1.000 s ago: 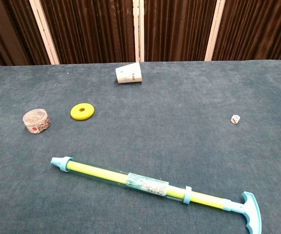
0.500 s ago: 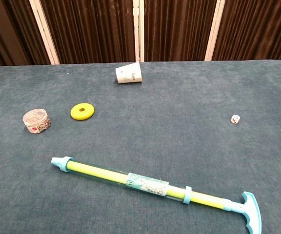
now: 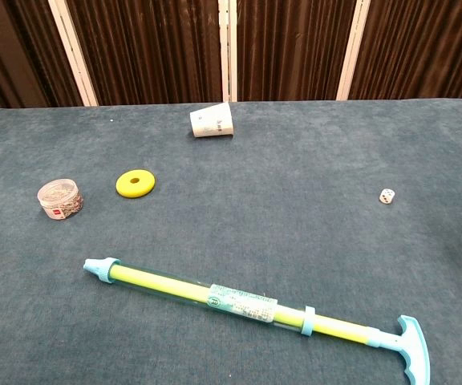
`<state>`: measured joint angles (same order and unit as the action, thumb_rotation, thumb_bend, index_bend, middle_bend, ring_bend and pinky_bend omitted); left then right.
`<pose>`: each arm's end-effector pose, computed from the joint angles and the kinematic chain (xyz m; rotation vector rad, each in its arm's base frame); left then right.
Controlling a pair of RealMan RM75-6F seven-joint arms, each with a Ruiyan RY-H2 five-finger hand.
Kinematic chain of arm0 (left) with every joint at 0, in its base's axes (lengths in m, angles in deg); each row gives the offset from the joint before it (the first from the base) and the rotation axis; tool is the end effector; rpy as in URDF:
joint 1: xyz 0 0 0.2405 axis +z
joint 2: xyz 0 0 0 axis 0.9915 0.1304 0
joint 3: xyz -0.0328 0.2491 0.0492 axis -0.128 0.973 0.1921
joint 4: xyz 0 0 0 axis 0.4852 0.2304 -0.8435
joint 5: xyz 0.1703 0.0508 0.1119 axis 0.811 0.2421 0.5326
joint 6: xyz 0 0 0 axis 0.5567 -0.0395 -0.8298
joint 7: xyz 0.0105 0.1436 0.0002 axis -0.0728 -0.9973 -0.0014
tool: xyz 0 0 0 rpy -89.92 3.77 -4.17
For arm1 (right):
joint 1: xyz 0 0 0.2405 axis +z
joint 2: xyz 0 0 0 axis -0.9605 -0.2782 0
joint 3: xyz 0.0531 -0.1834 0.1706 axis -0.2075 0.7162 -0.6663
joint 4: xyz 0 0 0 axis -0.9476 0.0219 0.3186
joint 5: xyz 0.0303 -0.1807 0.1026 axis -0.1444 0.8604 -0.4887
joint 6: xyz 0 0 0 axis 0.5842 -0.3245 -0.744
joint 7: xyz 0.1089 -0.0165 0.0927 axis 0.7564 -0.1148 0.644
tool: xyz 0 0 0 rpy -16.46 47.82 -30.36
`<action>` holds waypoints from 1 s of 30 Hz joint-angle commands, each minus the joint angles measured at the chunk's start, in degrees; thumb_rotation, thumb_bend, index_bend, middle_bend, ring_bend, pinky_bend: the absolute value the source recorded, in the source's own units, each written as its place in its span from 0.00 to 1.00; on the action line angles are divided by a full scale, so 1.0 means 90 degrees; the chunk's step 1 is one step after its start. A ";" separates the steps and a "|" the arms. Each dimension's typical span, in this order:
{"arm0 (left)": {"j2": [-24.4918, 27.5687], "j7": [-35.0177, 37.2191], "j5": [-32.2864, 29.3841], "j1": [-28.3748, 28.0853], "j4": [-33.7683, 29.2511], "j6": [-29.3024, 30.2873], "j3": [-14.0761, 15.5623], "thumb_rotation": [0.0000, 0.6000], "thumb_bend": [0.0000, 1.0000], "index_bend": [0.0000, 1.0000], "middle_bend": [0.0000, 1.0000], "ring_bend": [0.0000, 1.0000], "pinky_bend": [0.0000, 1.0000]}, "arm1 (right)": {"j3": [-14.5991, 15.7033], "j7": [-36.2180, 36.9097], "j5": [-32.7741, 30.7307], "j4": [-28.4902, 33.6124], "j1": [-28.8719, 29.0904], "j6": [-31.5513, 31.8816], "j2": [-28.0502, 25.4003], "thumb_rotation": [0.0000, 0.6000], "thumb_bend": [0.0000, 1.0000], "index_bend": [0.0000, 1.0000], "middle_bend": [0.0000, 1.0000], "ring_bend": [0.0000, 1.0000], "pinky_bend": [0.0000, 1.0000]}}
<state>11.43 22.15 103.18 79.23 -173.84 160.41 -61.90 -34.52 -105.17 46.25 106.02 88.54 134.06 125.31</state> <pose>-0.2878 0.1701 0.1390 -1.4050 -0.7870 -0.8276 -0.2501 -0.2477 0.0837 1.5235 -0.8227 0.9504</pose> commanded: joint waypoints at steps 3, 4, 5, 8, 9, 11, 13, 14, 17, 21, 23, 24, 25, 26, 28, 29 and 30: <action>0.0017 0.0126 -0.0189 -0.0054 0.0096 -0.0126 -0.0079 1.00 0.04 0.00 0.00 0.00 0.00 | -0.0699 -0.0715 -0.1240 -0.0377 0.0843 -0.0915 0.0975 1.00 0.14 0.27 0.00 0.00 0.00; 0.0018 0.0142 -0.0225 -0.0064 0.0118 -0.0148 -0.0093 1.00 0.04 0.00 0.00 0.00 0.00 | -0.0775 -0.0796 -0.1420 -0.0472 0.0948 -0.1016 0.1116 1.00 0.14 0.27 0.00 0.00 0.00; 0.0017 0.0151 -0.0263 -0.0075 0.0146 -0.0169 -0.0111 1.00 0.04 0.00 0.00 0.00 0.00 | -0.0848 -0.0877 -0.1594 -0.0576 0.1053 -0.1111 0.1255 1.00 0.15 0.28 0.00 0.00 0.00; -0.0006 0.0153 -0.0399 -0.0113 0.0238 -0.0243 -0.0166 1.00 0.05 0.00 0.00 0.00 0.00 | -0.1084 -0.1149 -0.2167 -0.1035 0.1437 -0.1397 0.1750 1.00 0.19 0.30 0.00 0.00 0.00; -0.0012 0.0158 -0.0426 -0.0122 0.0253 -0.0259 -0.0177 1.00 0.04 0.00 0.00 0.00 0.00 | -0.1122 -0.1205 -0.2286 -0.1158 0.1527 -0.1469 0.1856 1.00 0.20 0.30 0.00 0.00 0.00; -0.0018 0.0176 -0.0463 -0.0138 0.0270 -0.0283 -0.0195 1.00 0.04 0.00 0.00 0.00 0.00 | -0.1192 -0.1297 -0.2506 -0.1407 0.1691 -0.1597 0.2050 1.00 0.21 0.31 0.00 0.00 0.00; -0.0016 0.0198 -0.0482 -0.0149 0.0273 -0.0294 -0.0207 1.00 0.04 0.00 0.00 0.00 0.00 | -0.1255 -0.1361 -0.2724 -0.1657 0.1838 -0.1721 0.2230 1.00 0.22 0.31 0.00 0.00 0.00; -0.0015 0.0203 -0.0482 -0.0153 0.0271 -0.0295 -0.0209 1.00 0.04 0.00 0.00 0.00 0.00 | -0.1272 -0.1371 -0.2782 -0.1722 0.1875 -0.1757 0.2275 1.00 0.22 0.30 0.00 0.00 0.00; -0.0001 0.0231 -0.0457 -0.0163 0.0251 -0.0285 -0.0207 1.00 0.04 0.00 0.00 0.00 0.00 | -0.1372 -0.1406 -0.3098 -0.2150 0.2090 -0.1936 0.2527 1.00 0.22 0.28 0.00 0.00 0.00; 0.0012 0.0258 -0.0436 -0.0171 0.0241 -0.0282 -0.0191 1.00 0.04 0.00 0.00 0.00 0.00 | -0.1427 -0.1348 -0.3376 -0.2587 0.2266 -0.2051 0.2753 1.00 0.21 0.29 0.00 0.00 0.00; 0.0016 0.0265 -0.0442 -0.0179 0.0240 -0.0288 -0.0189 1.00 0.04 0.00 0.00 0.00 0.00 | -0.1414 -0.1306 -0.3439 -0.2740 0.2320 -0.2063 0.2822 1.00 0.21 0.33 0.00 0.00 0.00; 0.0017 0.0268 -0.0439 -0.0182 0.0238 -0.0289 -0.0186 1.00 0.04 0.00 0.00 0.00 0.00 | -0.1403 -0.1283 -0.3452 -0.2803 0.2335 -0.2056 0.2850 1.00 0.21 0.35 0.01 0.00 0.00; 0.0017 0.0270 -0.0435 -0.0183 0.0235 -0.0287 -0.0182 1.00 0.04 0.00 0.00 0.00 0.00 | -0.1399 -0.1252 -0.3459 -0.2869 0.2351 -0.2046 0.2876 1.00 0.21 0.36 0.01 0.00 0.00; 0.0017 0.0269 -0.0431 -0.0184 0.0234 -0.0285 -0.0180 1.00 0.04 0.00 0.00 0.00 0.00 | -0.1393 -0.1231 -0.3465 -0.2912 0.2360 -0.2044 0.2893 1.00 0.21 0.37 0.02 0.00 0.00; 0.0021 0.0271 -0.0410 -0.0187 0.0219 -0.0267 -0.0175 1.00 0.04 0.00 0.00 0.00 0.00 | -0.1374 -0.1154 -0.3472 -0.3034 0.2385 -0.2036 0.2935 1.00 0.22 0.38 0.02 0.00 0.00; 0.0025 0.0275 -0.0398 -0.0186 0.0210 -0.0256 -0.0173 1.00 0.04 0.00 0.00 0.00 0.00 | -0.1364 -0.1135 -0.3473 -0.3082 0.2396 -0.2031 0.2946 1.00 0.22 0.39 0.03 0.00 0.00; 0.0029 0.0277 -0.0383 -0.0185 0.0202 -0.0241 -0.0169 1.00 0.04 0.00 0.00 0.00 0.00 | -0.1353 -0.1119 -0.3481 -0.3142 0.2406 -0.2021 0.2955 1.00 0.22 0.40 0.03 0.00 0.00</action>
<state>11.68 24.64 99.74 77.56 -172.01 158.24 -63.42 -46.82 -115.49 15.02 78.12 110.03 115.79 151.72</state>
